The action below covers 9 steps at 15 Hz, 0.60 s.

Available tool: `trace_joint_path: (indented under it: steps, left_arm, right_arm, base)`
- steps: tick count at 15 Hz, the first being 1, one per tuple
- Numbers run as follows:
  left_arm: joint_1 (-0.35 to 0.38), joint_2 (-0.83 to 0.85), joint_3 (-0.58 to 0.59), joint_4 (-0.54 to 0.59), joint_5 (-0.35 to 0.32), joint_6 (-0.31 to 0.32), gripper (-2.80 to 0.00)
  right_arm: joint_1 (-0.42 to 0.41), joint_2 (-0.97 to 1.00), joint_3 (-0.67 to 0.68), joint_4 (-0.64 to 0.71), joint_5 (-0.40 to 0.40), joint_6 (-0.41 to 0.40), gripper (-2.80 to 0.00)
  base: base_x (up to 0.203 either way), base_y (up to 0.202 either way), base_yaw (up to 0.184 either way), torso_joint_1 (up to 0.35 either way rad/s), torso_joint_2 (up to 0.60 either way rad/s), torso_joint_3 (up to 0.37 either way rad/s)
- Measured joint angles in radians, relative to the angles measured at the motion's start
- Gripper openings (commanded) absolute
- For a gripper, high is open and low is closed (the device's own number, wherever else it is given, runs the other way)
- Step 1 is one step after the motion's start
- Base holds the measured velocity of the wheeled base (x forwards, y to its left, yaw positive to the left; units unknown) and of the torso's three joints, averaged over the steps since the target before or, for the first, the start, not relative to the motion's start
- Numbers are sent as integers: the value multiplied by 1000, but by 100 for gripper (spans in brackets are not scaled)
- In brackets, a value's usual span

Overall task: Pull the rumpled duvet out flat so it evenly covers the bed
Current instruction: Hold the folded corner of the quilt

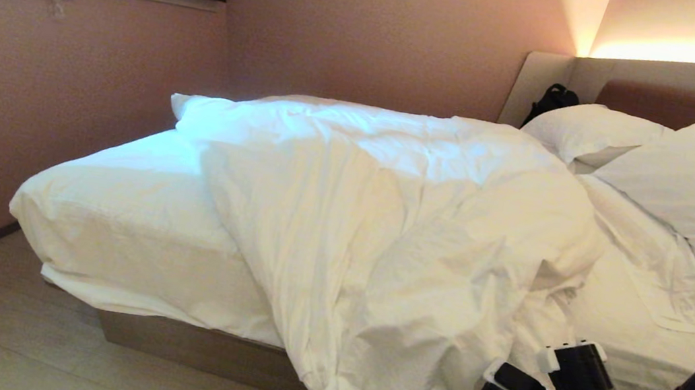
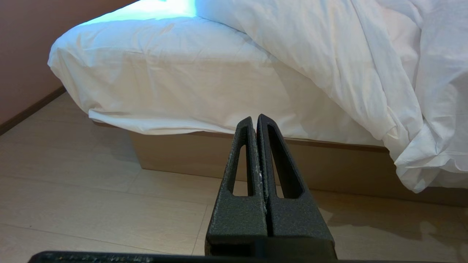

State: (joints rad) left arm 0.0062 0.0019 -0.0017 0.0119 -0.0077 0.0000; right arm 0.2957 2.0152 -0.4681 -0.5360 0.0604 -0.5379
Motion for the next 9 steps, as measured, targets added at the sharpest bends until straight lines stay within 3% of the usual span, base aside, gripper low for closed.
trace_joint_path:
  steps: [9]
  left_arm:
    - [0,0,0,0,0,0,-280]
  right_arm:
    - [8,138,-82,-5,-90,-6,0]
  base:
    - [0,0,0,0,0,0]
